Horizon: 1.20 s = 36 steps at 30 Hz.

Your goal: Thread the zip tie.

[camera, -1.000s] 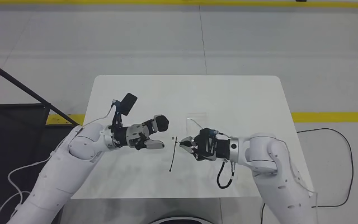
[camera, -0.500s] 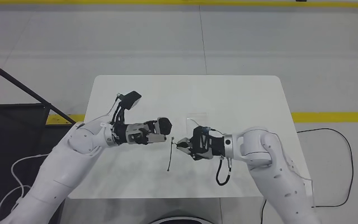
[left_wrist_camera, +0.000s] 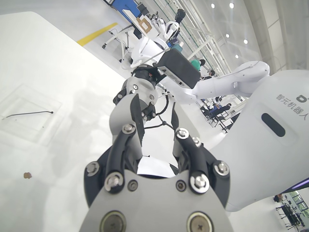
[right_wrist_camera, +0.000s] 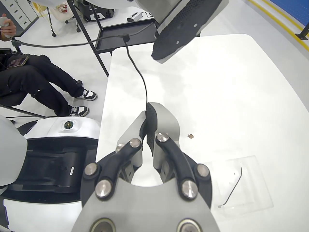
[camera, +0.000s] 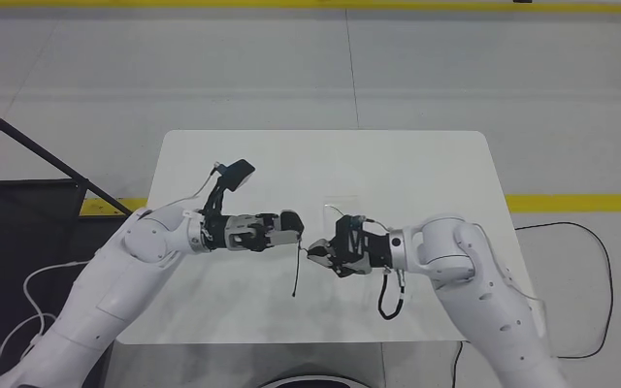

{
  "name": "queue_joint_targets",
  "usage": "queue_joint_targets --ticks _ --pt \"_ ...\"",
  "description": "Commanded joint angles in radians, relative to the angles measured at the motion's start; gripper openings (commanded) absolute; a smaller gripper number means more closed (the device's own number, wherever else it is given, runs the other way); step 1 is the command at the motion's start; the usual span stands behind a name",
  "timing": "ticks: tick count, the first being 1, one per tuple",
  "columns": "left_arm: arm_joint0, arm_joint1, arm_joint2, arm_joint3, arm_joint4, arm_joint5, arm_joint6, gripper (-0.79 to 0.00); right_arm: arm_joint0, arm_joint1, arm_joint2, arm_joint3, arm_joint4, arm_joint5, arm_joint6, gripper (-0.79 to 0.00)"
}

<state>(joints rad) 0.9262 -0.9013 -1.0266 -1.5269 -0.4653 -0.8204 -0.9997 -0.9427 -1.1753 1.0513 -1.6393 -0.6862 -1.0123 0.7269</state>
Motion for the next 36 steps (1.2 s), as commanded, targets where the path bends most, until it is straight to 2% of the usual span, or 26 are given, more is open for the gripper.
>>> queue_joint_targets --ticks 1,20,28,36 --pt "-0.004 0.001 0.005 0.000 0.000 -0.002 0.002 -0.502 0.002 0.004 -0.003 0.001 0.002 0.000 -0.003 -0.785" --pt "-0.027 0.016 0.053 -0.001 -0.006 -0.013 0.013 -0.582 0.026 0.035 -0.038 0.010 0.016 0.000 -0.034 -0.785" --pt "-0.032 0.023 0.066 0.003 -0.004 -0.027 0.027 -0.785 0.033 0.043 -0.047 0.016 0.017 0.005 -0.050 -0.785" --pt "-0.037 0.030 0.077 0.012 -0.008 -0.044 0.044 -0.785 0.041 0.050 -0.059 0.018 0.019 0.010 -0.058 -0.785"
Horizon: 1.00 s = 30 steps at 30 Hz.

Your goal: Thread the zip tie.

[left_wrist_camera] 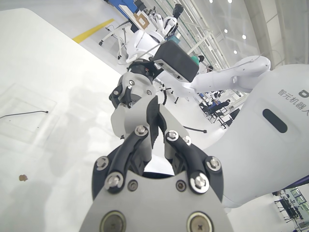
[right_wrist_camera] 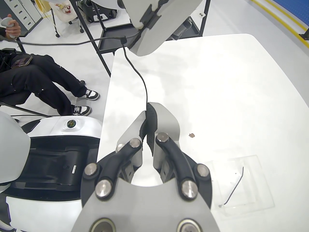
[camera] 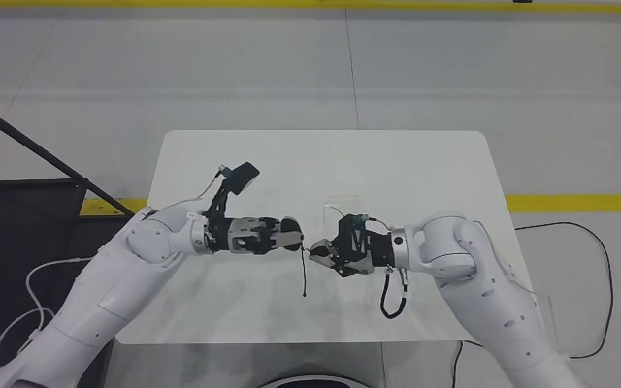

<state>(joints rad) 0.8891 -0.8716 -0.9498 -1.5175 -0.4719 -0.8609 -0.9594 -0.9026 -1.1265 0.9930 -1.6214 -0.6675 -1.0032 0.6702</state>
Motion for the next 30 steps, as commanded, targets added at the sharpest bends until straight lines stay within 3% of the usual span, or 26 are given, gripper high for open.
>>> queue_joint_targets --ticks 1,13,21,30 --pt "-0.001 0.002 0.000 0.005 -0.001 -0.009 0.009 -0.785 0.001 0.002 -0.002 0.000 0.001 0.000 -0.004 -0.785" --pt "0.012 0.013 -0.041 0.040 -0.020 -0.073 0.073 -0.785 -0.003 0.043 -0.037 -0.064 0.037 -0.009 -0.028 -0.785" --pt "0.029 0.018 -0.074 0.049 -0.024 -0.091 0.091 -0.785 0.013 0.102 -0.085 -0.118 0.060 -0.009 -0.084 -0.785" --pt "0.050 0.023 -0.109 0.057 -0.047 -0.106 0.106 -0.785 0.035 0.185 -0.150 -0.169 0.016 -0.009 -0.241 -0.785"
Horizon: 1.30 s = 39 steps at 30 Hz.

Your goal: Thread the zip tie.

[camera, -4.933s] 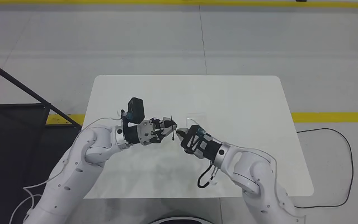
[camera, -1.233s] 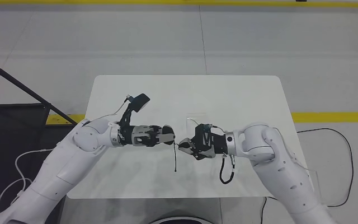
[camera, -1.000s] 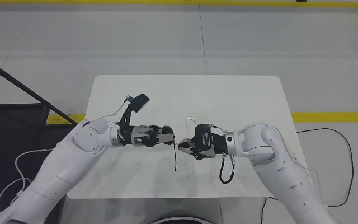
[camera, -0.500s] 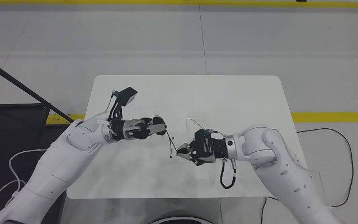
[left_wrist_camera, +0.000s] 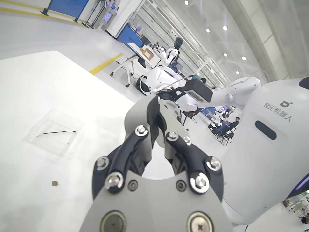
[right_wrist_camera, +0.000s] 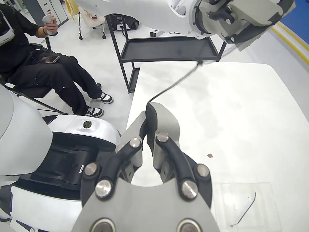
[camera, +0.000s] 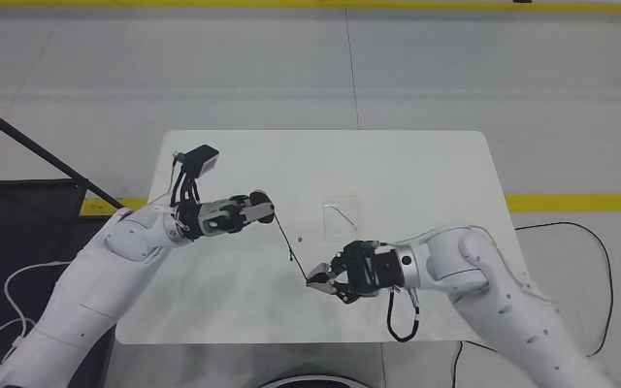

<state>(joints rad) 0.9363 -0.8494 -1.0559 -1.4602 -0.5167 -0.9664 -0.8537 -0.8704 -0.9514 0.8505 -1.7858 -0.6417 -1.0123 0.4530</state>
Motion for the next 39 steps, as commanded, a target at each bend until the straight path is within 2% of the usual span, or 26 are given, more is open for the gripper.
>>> queue_joint_targets --ticks 1,15,24,25,26,27,28,29,32,39 --pt "0.005 0.002 -0.006 0.000 -0.004 -0.001 0.001 -0.785 0.006 0.020 -0.016 -0.009 -0.022 0.000 -0.048 -0.785" --pt "0.030 0.009 -0.029 -0.013 -0.012 -0.011 0.012 -0.785 0.090 0.153 -0.182 -0.016 -0.272 0.000 -0.463 -0.785" --pt "0.028 0.010 -0.006 -0.041 -0.007 0.022 -0.022 -0.785 0.180 0.212 -0.301 0.036 -0.399 0.000 -0.687 -0.785" --pt "0.024 0.012 0.007 -0.052 0.005 0.046 -0.046 -0.699 0.188 0.216 -0.308 0.047 -0.402 0.000 -0.696 -0.785" --pt "0.019 0.013 0.019 -0.061 0.018 0.070 -0.070 -0.539 0.194 0.218 -0.317 0.054 -0.399 0.000 -0.701 -0.785" --pt "0.013 0.014 0.030 -0.068 0.029 0.090 -0.090 -0.413 0.202 0.220 -0.325 0.057 -0.395 0.000 -0.702 -0.785" --pt "0.008 0.014 0.043 -0.074 0.035 0.110 -0.110 -0.108 0.209 0.222 -0.334 0.063 -0.389 0.000 -0.700 -0.785" --pt "0.000 0.013 0.056 -0.079 0.035 0.127 -0.127 0.000 0.217 0.222 -0.342 0.069 -0.380 0.000 -0.693 -0.785" --pt "-0.022 0.007 0.096 -0.090 0.012 0.159 -0.159 0.000 0.243 0.220 -0.368 0.076 -0.346 0.000 -0.656 -0.785" --pt "-0.087 -0.002 0.167 -0.096 -0.179 0.253 -0.253 0.000 0.290 0.201 -0.405 0.101 -0.248 0.000 -0.540 -0.785"
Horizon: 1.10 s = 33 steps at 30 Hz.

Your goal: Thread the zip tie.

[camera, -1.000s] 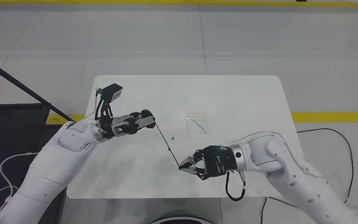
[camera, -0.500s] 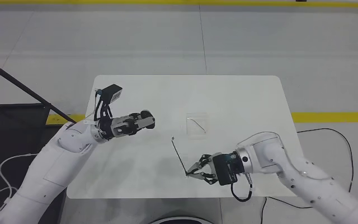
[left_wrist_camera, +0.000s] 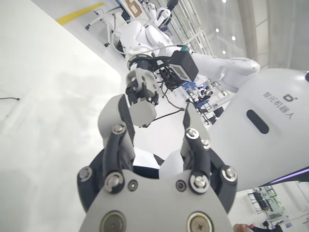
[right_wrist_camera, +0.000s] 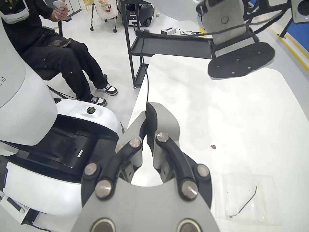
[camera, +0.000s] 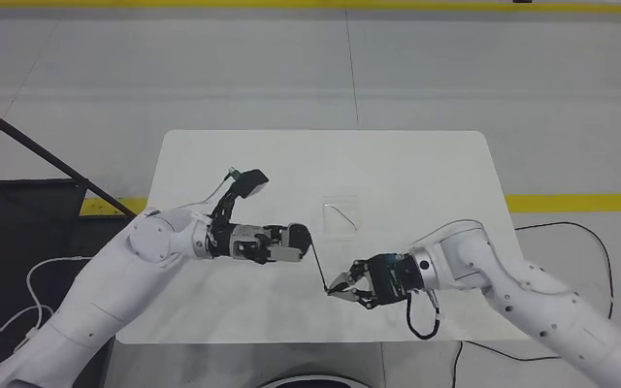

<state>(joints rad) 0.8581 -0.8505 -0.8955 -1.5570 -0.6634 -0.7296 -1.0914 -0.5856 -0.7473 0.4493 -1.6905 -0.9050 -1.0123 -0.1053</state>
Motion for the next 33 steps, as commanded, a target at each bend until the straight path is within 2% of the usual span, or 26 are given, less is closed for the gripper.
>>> queue_joint_targets --ticks 1,5,14,23,28,33 --pt "-0.016 -0.001 0.011 0.002 -0.049 0.027 -0.027 0.000 0.010 -0.006 -0.006 0.010 0.030 0.000 0.035 -0.785" --pt "-0.033 -0.001 0.022 0.008 -0.071 0.047 -0.046 -0.025 0.024 -0.021 -0.009 0.029 0.086 0.000 0.093 -0.785" --pt "-0.034 0.004 0.028 0.029 -0.060 0.026 -0.026 -0.394 0.021 -0.047 0.010 0.050 0.164 0.021 0.171 -0.785" --pt "-0.041 0.006 0.037 0.040 -0.073 0.021 -0.020 -0.496 0.002 -0.061 0.040 0.054 0.173 0.010 0.207 -0.785" --pt "-0.047 0.005 0.041 0.048 -0.081 0.016 -0.016 -0.579 -0.011 -0.068 0.058 0.056 0.171 0.002 0.220 -0.785" --pt "-0.054 0.003 0.048 0.066 -0.070 0.012 -0.011 -0.566 -0.023 -0.073 0.072 0.052 0.169 0.000 0.234 -0.785"
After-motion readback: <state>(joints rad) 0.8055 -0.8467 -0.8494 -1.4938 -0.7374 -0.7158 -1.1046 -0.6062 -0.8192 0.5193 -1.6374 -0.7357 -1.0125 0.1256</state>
